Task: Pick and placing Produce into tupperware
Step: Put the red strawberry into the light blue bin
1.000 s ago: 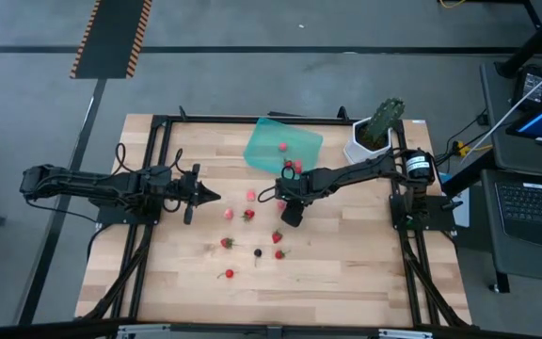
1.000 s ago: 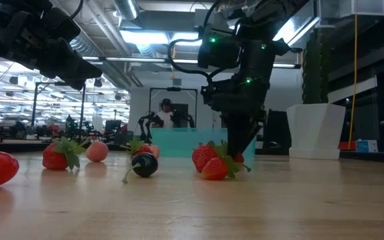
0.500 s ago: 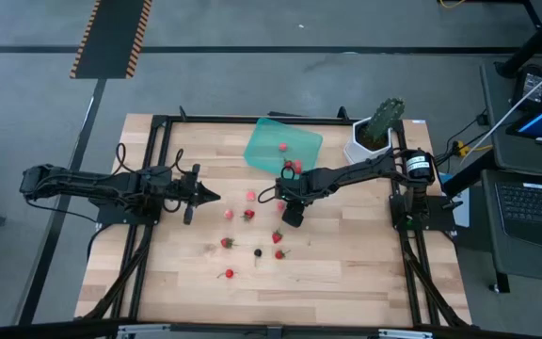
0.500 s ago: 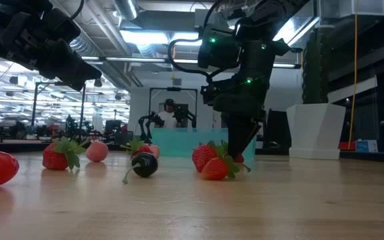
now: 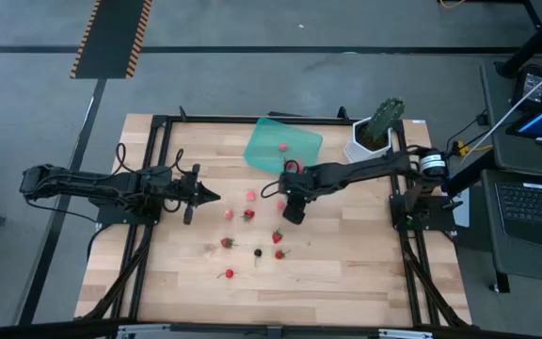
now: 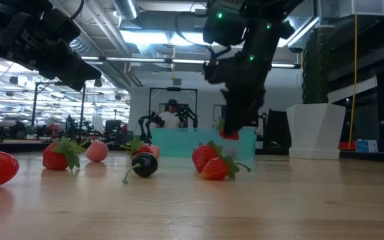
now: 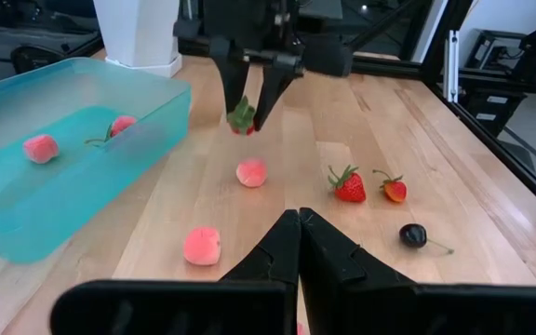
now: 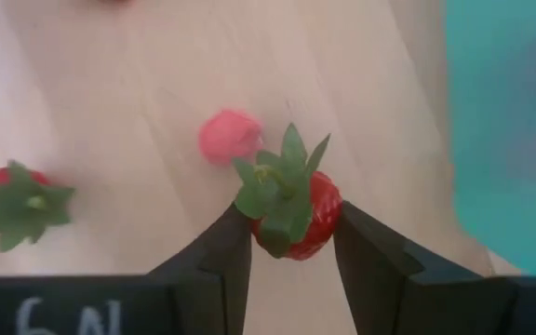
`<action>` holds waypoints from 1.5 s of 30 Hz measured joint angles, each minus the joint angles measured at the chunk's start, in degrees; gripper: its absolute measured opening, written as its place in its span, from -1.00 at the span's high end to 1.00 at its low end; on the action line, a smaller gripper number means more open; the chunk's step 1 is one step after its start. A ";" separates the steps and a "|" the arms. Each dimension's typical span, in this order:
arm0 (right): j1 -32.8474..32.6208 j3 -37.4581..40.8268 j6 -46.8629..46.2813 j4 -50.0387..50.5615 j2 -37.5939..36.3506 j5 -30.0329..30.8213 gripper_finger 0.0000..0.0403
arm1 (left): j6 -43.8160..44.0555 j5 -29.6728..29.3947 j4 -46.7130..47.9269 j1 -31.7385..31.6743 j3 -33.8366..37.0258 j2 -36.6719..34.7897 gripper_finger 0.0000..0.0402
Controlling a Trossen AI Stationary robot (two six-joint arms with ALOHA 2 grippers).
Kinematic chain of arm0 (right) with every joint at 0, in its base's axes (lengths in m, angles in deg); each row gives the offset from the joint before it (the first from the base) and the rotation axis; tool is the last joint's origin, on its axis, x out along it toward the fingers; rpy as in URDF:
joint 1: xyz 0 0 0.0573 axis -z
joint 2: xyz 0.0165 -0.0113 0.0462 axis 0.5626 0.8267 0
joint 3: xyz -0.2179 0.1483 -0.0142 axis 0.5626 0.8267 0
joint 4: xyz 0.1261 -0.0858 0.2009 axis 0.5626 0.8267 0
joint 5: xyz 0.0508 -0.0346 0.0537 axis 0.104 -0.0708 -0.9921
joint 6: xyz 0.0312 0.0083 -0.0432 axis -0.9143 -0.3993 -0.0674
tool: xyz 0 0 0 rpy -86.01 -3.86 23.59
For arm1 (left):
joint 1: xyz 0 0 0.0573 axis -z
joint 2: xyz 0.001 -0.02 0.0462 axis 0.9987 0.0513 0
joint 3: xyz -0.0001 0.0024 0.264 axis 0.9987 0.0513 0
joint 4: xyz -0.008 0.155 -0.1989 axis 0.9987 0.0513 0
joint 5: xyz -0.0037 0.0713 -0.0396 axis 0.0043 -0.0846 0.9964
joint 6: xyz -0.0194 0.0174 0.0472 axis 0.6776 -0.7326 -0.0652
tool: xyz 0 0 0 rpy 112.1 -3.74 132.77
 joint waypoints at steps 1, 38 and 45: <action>-0.02 -0.01 0.00 0.29 -0.61 0.02 0.35 | -0.02 -0.02 0.00 0.00 0.00 0.00 1.00; -5.69 42.82 -2.77 -52.19 -34.70 6.80 0.35 | -1.40 -0.33 -0.17 -0.01 0.00 0.00 1.00; -5.69 47.19 2.15 -63.75 -34.60 6.78 0.35 | -1.29 -0.30 -0.17 -0.02 -0.02 -0.02 1.00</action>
